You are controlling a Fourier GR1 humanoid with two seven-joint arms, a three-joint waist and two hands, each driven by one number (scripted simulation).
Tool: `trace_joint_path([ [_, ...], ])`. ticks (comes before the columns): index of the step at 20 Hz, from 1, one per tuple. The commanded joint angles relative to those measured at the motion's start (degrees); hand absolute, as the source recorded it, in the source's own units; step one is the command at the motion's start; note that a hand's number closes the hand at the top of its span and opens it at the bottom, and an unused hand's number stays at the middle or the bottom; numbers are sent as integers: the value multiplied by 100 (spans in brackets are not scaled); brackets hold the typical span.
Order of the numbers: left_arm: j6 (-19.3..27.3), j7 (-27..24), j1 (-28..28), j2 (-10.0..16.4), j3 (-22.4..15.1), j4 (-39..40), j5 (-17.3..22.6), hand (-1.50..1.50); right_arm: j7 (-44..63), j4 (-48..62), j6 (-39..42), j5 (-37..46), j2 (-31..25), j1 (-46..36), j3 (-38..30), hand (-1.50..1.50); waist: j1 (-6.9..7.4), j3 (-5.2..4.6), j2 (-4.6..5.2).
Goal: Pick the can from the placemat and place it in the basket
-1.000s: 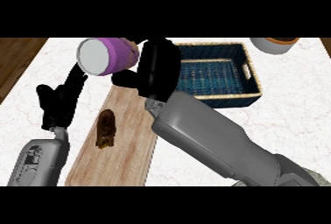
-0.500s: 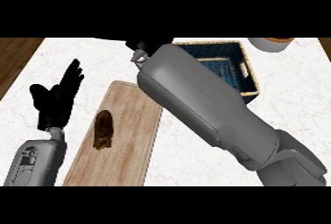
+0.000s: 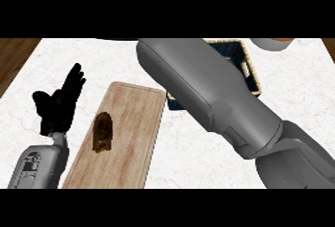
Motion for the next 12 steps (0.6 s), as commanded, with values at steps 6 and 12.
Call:
trace_joint_path([
  [6,-119,87,81,149,153,-157,131,0,107,937,-205,-508,9,213,-203,150,-68,11,3],
  [12,-65,112,-55,131,182,-14,94,0,-553,1300,-240,-761,9,342,-485,150,-180,16,7],
])
